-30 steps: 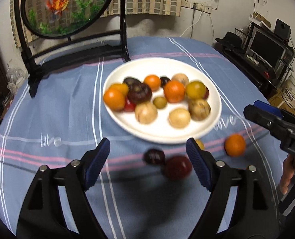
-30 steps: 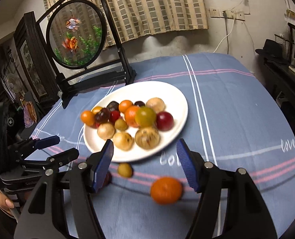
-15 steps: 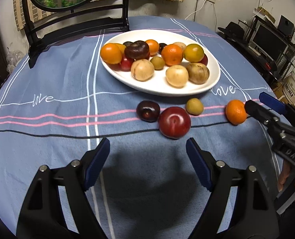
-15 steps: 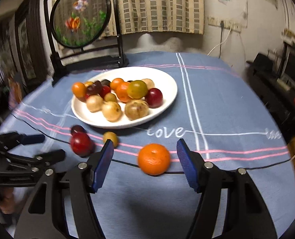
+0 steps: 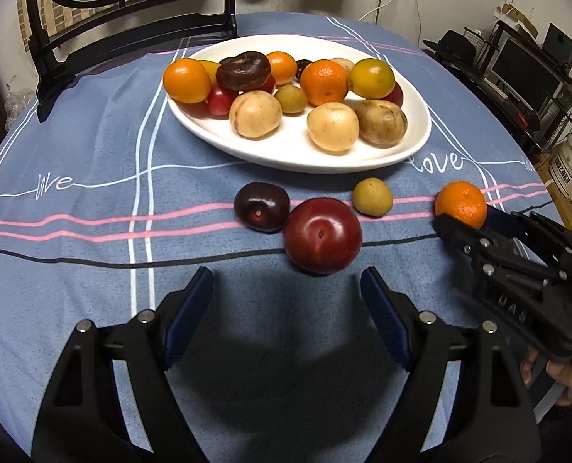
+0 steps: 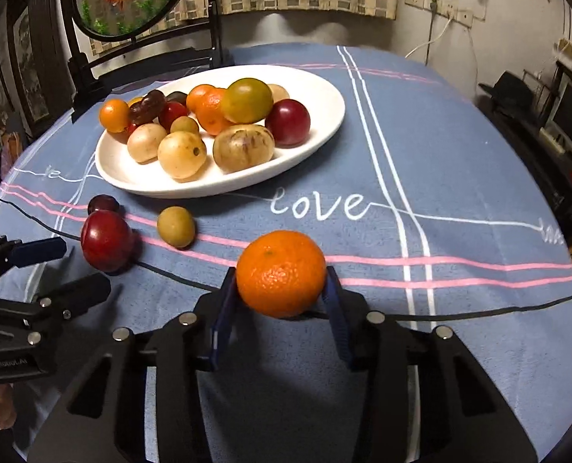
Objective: Organize fruits
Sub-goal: 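Grasp a red plum with the left tool while the right tool grasps a mandarin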
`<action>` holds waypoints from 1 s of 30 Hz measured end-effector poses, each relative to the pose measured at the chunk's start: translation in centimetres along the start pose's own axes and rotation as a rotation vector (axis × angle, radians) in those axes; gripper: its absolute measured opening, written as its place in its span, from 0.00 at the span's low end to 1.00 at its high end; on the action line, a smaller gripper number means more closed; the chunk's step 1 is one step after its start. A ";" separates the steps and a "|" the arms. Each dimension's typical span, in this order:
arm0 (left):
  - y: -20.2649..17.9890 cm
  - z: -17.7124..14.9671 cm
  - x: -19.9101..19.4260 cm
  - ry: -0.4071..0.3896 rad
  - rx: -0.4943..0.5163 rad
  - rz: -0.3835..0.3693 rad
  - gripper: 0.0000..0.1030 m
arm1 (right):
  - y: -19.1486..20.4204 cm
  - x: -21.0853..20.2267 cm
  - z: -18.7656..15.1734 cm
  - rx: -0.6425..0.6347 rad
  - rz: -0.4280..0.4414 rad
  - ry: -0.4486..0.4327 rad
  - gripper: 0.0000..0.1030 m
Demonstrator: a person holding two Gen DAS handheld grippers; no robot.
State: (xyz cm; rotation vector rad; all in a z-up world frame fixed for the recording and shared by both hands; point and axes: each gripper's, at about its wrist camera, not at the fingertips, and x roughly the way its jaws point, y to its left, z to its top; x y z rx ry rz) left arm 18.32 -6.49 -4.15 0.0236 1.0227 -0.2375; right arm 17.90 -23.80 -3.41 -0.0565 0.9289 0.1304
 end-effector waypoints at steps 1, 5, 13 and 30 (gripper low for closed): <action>0.0 0.1 0.1 0.000 -0.004 0.007 0.78 | 0.2 -0.1 -0.1 -0.009 -0.006 -0.002 0.42; 0.2 1.0 0.7 0.008 -0.051 0.013 0.79 | 0.2 -0.5 -0.4 -0.009 0.015 0.004 0.42; -1.1 1.7 1.5 0.017 -0.062 0.025 0.78 | -0.5 -0.8 -0.4 0.023 0.050 0.012 0.42; -0.3 -0.2 -1.8 -0.030 -0.009 -0.010 0.41 | -0.7 -2.0 -0.4 0.040 0.083 -0.033 0.42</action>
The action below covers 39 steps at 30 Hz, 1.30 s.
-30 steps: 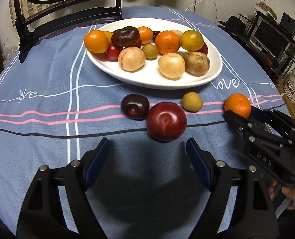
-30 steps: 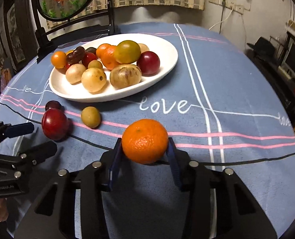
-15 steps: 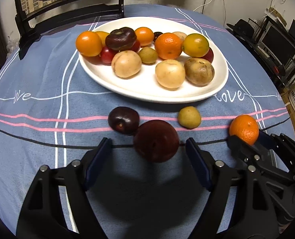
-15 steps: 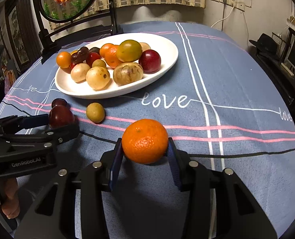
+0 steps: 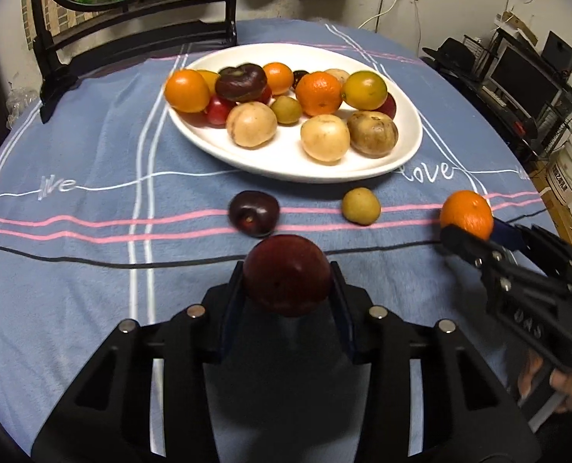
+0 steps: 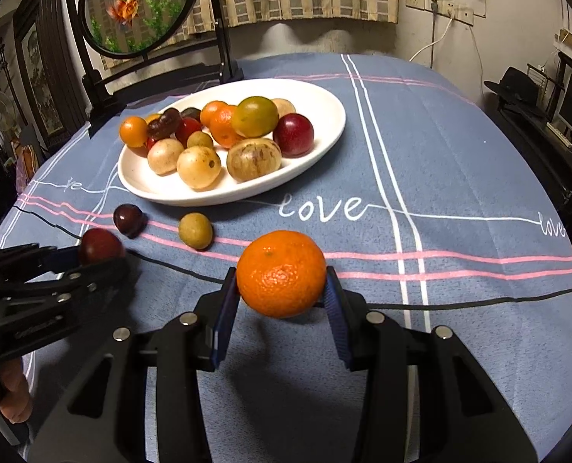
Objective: Organize fruits
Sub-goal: 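Grasp a red plum with the left tool while the right tool grasps a mandarin, then carry the plum and mandarin onto the plate and open both tools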
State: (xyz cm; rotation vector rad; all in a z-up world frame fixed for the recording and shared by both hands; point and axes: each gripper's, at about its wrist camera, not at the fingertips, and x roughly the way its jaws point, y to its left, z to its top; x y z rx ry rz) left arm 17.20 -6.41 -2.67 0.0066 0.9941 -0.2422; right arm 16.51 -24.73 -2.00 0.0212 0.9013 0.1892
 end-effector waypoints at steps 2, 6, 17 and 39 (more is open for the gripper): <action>0.3 -0.1 -1.0 -0.015 0.008 -0.003 0.41 | 0.1 -0.3 0.0 0.001 0.010 -0.009 0.42; 0.7 0.1 -2.7 -0.054 0.021 0.004 0.41 | 0.6 -0.9 0.0 -0.009 0.026 -0.039 0.42; 1.5 2.2 -4.4 -0.097 0.052 0.001 0.41 | 2.0 -2.9 1.1 0.010 0.105 -0.097 0.42; 0.2 11.8 3.0 -0.070 0.061 -0.008 0.41 | 1.9 5.4 14.7 0.063 0.112 -0.077 0.43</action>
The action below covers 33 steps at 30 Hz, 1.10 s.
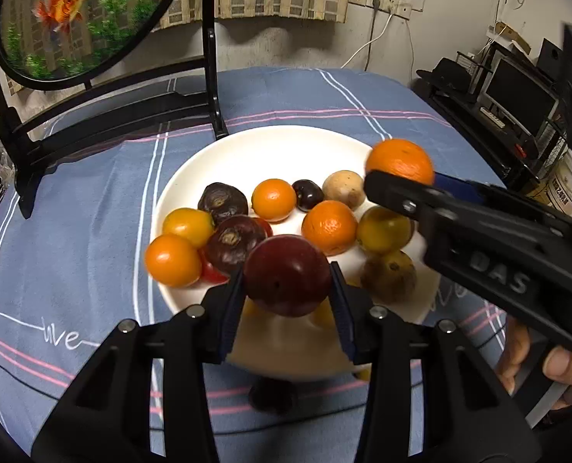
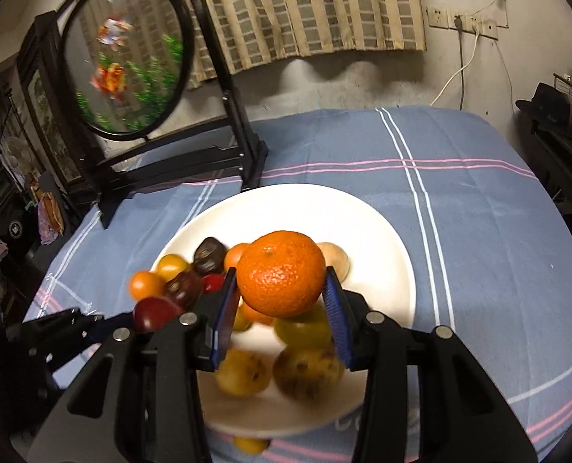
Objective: Organize fruits
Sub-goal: 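Carry the plum and mandarin onto the plate and open both tools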
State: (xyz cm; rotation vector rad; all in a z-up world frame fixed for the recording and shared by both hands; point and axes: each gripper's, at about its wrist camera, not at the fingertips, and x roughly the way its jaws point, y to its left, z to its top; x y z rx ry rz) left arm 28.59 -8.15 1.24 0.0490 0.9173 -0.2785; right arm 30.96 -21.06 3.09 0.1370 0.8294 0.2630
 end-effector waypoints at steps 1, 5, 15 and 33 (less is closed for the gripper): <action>-0.1 0.1 0.3 0.000 0.004 0.002 0.41 | 0.0 0.6 0.3 -0.004 -0.002 0.008 0.43; -0.4 0.4 0.8 -0.017 0.020 0.027 0.41 | -0.3 2.2 0.7 -0.006 -0.010 0.023 0.43; -1.4 0.7 1.6 -0.057 0.010 0.069 0.63 | -1.7 3.8 0.7 0.074 0.007 0.040 0.64; -0.7 -0.6 -4.3 -0.117 0.011 0.081 0.72 | -2.6 -3.5 -1.3 0.090 0.004 -0.040 0.64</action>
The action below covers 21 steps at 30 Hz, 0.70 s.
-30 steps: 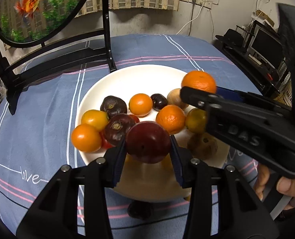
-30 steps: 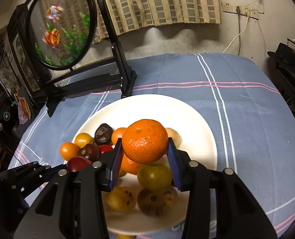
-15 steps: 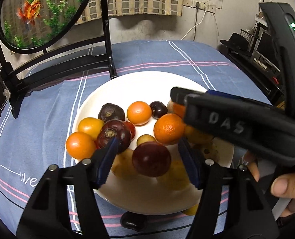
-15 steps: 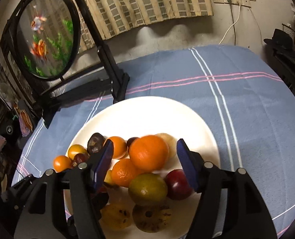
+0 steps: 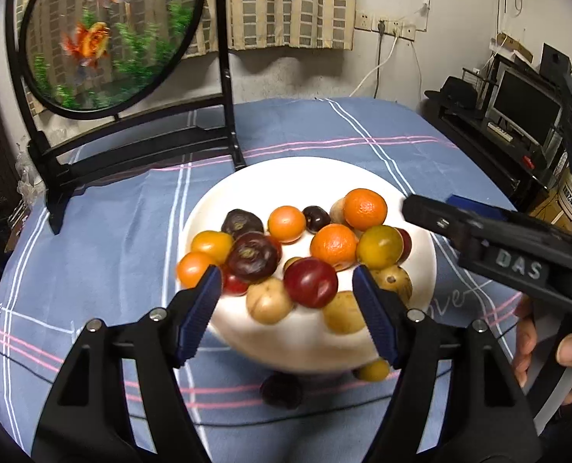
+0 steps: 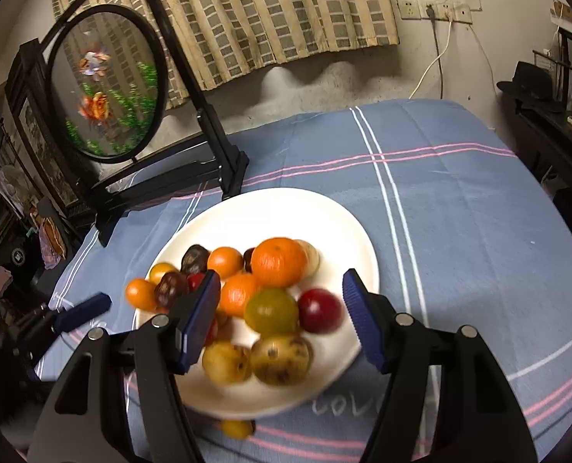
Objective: Organize fruits
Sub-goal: 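Carry the plum and mandarin onto the plate and open both tools, then grasp a dark plum with the left tool while the right tool grasps a small yellow fruit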
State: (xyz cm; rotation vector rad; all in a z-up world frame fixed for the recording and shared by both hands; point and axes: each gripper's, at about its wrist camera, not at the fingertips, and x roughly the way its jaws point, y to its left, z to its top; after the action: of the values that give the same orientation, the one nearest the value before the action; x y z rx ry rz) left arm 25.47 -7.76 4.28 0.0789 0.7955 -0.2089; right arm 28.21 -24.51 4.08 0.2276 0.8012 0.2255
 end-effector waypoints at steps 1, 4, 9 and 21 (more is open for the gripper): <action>0.1 -0.2 -0.5 -0.007 -0.001 0.004 0.73 | 0.0 -0.5 -0.3 -0.003 -0.001 -0.004 0.64; 0.8 -0.6 -2.1 -0.024 -0.009 0.013 0.75 | 0.3 -2.4 -1.6 -0.015 -0.001 -0.012 0.64; 1.4 -1.6 -4.5 -0.041 -0.022 0.016 0.78 | 0.5 -5.1 -3.9 -0.022 -0.001 -0.029 0.64; 3.0 -5.8 -6.5 -0.028 -0.069 0.027 0.83 | 2.3 -6.6 -8.0 -0.068 -0.028 0.002 0.64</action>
State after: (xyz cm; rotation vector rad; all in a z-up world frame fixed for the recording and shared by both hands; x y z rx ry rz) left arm 17.64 -2.96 4.92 0.0217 0.7727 -0.1566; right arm 17.65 -23.31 3.88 0.1517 0.7964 0.2262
